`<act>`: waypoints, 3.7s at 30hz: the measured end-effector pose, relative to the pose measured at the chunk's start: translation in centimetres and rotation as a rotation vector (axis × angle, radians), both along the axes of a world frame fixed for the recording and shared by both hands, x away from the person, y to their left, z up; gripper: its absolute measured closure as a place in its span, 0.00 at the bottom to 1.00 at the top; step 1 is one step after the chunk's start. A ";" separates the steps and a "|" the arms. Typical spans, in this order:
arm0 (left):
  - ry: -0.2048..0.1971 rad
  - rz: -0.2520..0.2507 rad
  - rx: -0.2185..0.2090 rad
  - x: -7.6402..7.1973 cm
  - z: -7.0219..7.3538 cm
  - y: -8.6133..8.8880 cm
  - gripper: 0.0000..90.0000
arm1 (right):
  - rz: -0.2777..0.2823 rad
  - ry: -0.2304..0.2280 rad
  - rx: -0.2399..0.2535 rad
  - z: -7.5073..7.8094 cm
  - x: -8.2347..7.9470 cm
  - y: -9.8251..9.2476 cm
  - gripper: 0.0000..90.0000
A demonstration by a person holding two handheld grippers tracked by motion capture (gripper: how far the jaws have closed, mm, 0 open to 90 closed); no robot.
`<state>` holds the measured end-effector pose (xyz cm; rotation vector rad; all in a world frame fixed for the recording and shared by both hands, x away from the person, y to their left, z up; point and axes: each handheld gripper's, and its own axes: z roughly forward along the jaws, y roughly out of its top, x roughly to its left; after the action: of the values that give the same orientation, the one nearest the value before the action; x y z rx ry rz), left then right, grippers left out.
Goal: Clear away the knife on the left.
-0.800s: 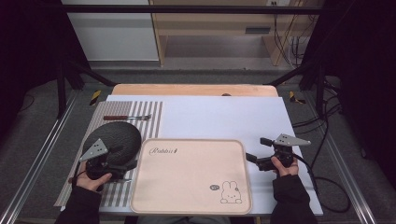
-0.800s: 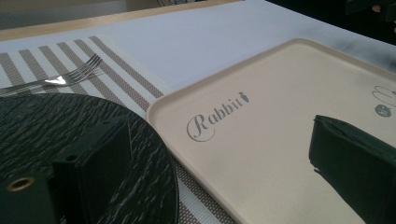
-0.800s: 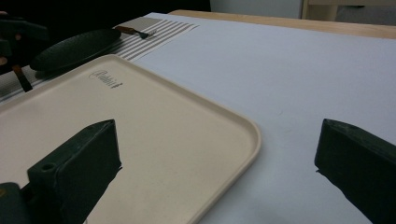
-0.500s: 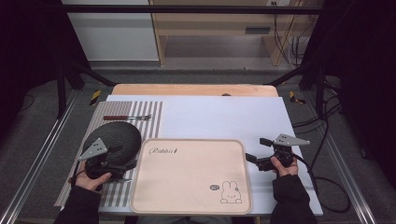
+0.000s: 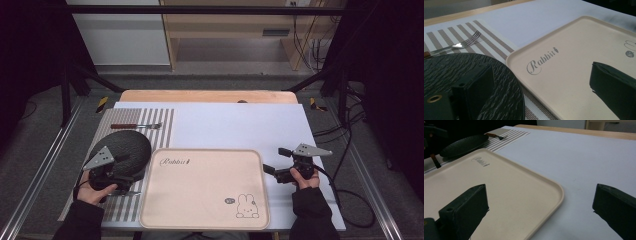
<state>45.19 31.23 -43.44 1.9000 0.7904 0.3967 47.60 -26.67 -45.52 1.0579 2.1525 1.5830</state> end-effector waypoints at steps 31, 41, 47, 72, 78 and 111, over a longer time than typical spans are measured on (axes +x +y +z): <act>0.036 -0.045 0.189 -1.3 2.4 2.5 0.05 | -0.002 -0.004 -0.002 0.1 -0.1 -0.1 0.00; 0.059 -0.032 0.221 -2.2 2.1 4.2 0.05 | 0.000 0.002 -0.004 0.0 -0.1 0.0 0.00; 0.072 -0.017 0.235 -2.9 1.8 5.4 0.05 | 0.005 0.006 -0.013 -0.1 0.0 0.1 0.00; 0.198 0.024 0.352 -4.6 -0.9 9.9 0.12 | 0.005 0.008 -0.018 -0.1 0.0 0.1 0.00; 0.222 0.022 0.410 -4.2 -1.4 9.9 0.23 | 0.006 0.005 -0.017 0.0 0.0 0.0 0.00; 0.247 -0.056 0.574 -3.7 -1.6 9.1 0.68 | 0.006 0.001 -0.016 0.0 0.0 0.0 0.00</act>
<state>41.48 40.31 -45.02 2.5387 0.8400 0.3848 47.58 -26.69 -45.54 1.0488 2.1674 1.5651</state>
